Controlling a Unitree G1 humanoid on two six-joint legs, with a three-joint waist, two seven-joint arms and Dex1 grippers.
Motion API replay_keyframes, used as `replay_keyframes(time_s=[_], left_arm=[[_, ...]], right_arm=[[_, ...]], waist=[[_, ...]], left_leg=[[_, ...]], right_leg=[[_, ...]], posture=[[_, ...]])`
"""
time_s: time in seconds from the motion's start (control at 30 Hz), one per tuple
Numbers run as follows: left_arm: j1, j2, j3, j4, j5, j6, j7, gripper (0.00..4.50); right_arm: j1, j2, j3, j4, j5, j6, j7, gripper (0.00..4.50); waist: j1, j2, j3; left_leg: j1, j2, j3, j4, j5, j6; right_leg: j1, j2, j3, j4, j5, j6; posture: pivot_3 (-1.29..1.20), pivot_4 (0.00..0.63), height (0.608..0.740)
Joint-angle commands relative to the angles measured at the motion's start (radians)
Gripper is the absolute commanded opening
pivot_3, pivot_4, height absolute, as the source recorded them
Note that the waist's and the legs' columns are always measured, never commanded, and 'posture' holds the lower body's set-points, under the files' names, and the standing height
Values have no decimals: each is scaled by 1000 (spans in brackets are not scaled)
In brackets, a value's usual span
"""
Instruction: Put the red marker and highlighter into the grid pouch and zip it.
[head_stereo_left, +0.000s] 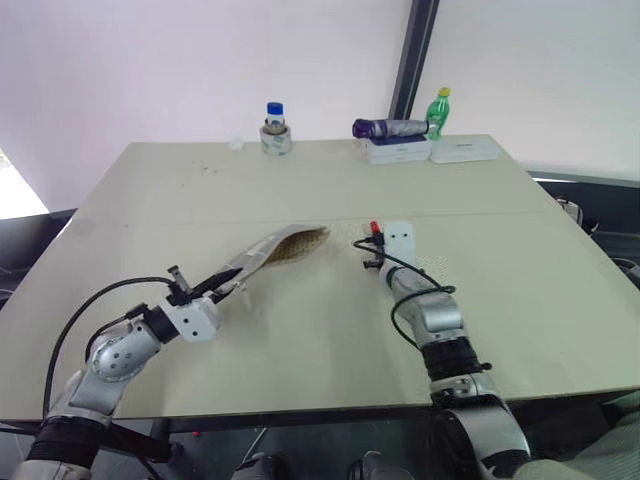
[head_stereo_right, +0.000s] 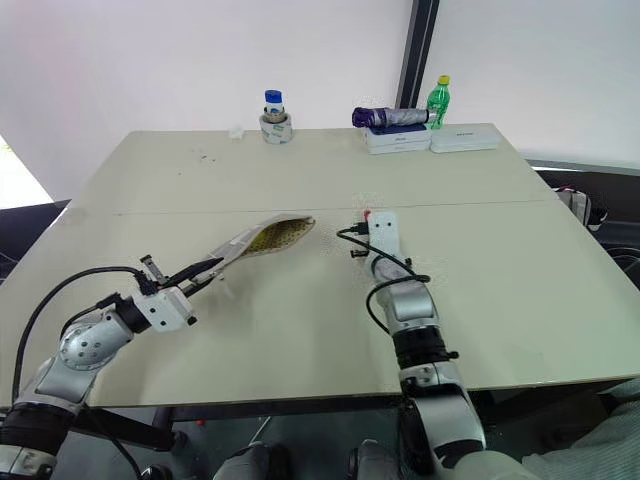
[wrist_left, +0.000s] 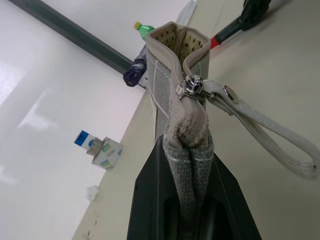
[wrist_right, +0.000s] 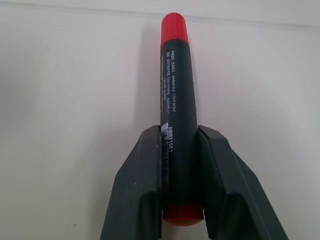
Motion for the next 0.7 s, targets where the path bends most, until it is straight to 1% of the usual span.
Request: replay_keyframes(time_s=[0.03, 0.07, 0.1, 0.17, 0.2, 0.23, 0.3, 0.37, 0.5, 0.57, 0.6, 0.7], left_arm=[[-4, 3, 14, -27, -20, 0, 7, 0], [-4, 6, 12, -24, -21, -1, 3, 0], [-5, 8, 10, -21, -21, -6, -1, 0], [-9, 10, 9, -13, -24, -11, -4, 0], [-13, 9, 8, -8, -26, -14, -7, 0], [-18, 8, 6, -2, -28, -15, -9, 0], [-29, 5, 3, 9, -29, -17, -13, 0], [-39, 3, -1, 17, -28, -22, -16, 0], [-54, 1, -8, 27, -28, -28, -23, 0], [-56, 1, -10, 27, -28, -31, -26, 0], [-56, 1, -11, 27, -29, -31, -27, 0], [-55, 1, -14, 24, -31, -34, -32, 0]], right_arm=[[5, -136, 60, -151, 15, -253, 271, 443], [20, -199, 85, -174, 3, -341, 357, 443], [23, -254, 102, -180, -13, -399, 414, 443], [19, -309, 120, -176, -18, -472, 478, 443], [17, -337, 138, -184, -10, -510, 541, 443], [15, -377, 173, -185, -49, -587, 581, 443], [15, -422, 214, -181, -78, -684, 656, 443], [11, -463, 252, -161, -135, -787, 684, 443], [1, -483, 271, -126, -160, -900, 707, 443], [-6, -497, 284, -91, -211, -969, 697, 443], [-6, -494, 280, -77, -209, -973, 695, 443], [-38, -496, 296, -25, -297, -1019, 642, 443]], waist=[[-3, 1, 0], [-3, 1, 0], [-4, 1, 1], [-6, 1, 0], [-6, 0, 0], [-7, 1, 0], [-4, 1, 1], [-3, 1, 1], [2, 0, 1], [3, 0, 1], [3, 0, 1], [1, 0, 1]], left_leg=[[0, 0, 0, 0, 0, 0], [0, 0, 0, 0, 0, 0], [0, 0, 0, 0, 0, 1], [1, 1, 0, -1, -2, 2], [1, 1, 0, -1, -1, 2], [2, 1, 0, -1, -1, 2], [2, 1, 0, -1, -1, 2], [2, 1, 0, 0, -1, 2], [2, 1, 0, 1, 0, 0], [2, 1, 0, 1, 0, 0], [2, 1, 0, 1, 0, 0], [2, 1, 0, 1, 0, 0]], right_leg=[[0, 0, 0, 0, 0, 0], [0, 0, 0, 0, 0, 0], [0, 0, 0, 0, 0, 1], [0, 1, 0, 0, -1, 1], [0, 1, 0, 0, -1, 1], [0, 2, 0, 0, -1, 1], [0, 2, 0, 1, -1, 1], [0, 2, 0, 1, -1, 1], [1, 1, 0, 1, -1, 1], [1, 1, 0, 1, -1, 1], [1, 1, 0, 1, -1, 1], [1, 1, 0, 1, -1, 1]], posture=[[0, 150, 738], [0, 150, 738], [0, 150, 738], [0, 150, 738], [0, 150, 738], [0, 150, 738], [0, 150, 738], [0, 150, 738], [0, 150, 738], [0, 150, 738], [0, 150, 738], [0, 150, 738]])
